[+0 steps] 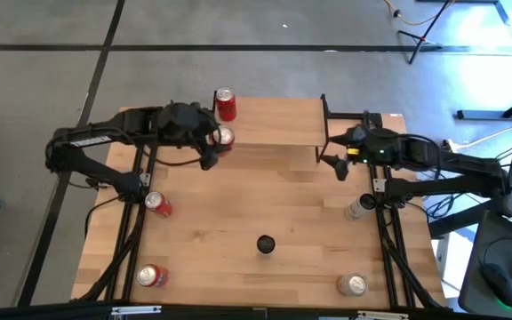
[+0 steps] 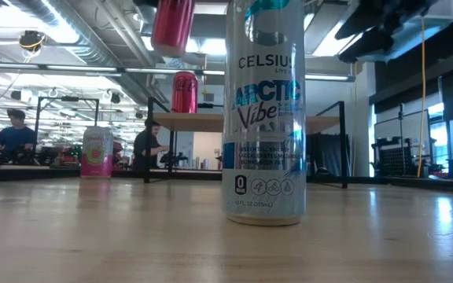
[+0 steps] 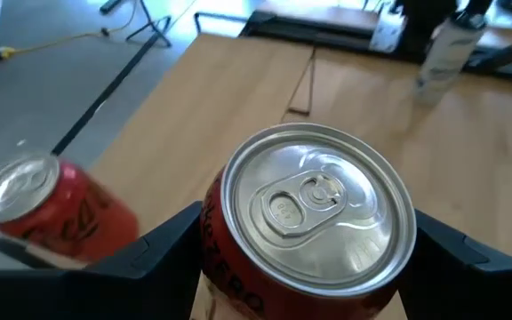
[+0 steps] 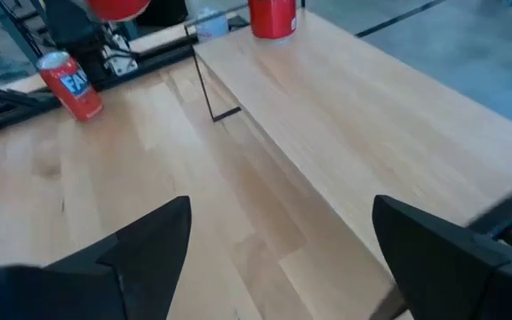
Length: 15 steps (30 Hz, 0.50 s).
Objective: Place canned beverage on shelf
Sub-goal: Put the red and black soda can on the shelf aligned with the other red and black soda can
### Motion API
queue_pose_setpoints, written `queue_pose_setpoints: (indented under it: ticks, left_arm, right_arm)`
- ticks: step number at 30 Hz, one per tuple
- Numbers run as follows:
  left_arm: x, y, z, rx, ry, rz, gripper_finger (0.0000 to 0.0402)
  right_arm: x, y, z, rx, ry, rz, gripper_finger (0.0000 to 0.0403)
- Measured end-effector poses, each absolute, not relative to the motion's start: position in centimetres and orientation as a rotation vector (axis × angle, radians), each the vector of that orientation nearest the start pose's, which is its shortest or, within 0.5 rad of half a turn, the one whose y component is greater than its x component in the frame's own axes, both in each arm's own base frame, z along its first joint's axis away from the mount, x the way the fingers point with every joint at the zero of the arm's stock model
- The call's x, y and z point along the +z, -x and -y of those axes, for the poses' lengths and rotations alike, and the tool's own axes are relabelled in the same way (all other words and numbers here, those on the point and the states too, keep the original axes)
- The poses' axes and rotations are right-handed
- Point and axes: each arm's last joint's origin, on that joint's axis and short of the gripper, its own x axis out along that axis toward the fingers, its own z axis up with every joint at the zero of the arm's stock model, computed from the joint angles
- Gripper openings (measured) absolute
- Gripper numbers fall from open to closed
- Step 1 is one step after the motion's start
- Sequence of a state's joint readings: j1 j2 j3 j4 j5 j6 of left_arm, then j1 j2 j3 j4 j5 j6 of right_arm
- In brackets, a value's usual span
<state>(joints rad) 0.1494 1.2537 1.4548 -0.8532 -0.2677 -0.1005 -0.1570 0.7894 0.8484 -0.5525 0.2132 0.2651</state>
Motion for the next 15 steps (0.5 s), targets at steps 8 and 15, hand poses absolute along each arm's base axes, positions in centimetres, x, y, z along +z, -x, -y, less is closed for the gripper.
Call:
queue_pose_setpoints:
  ticks: [8,15]
  left_arm:
    - [37.7,-23.8,-8.1,0.382,0.096,-0.638,0.0267]
    - [35.4,-23.7,-10.1,0.375,0.118,-0.648,0.0267]
  right_arm:
    - [31.6,-17.8,3.2,-0.358,-0.301,-0.432,0.0335]
    - [31.5,-17.8,3.2,-0.358,-0.337,-0.434,0.0335]
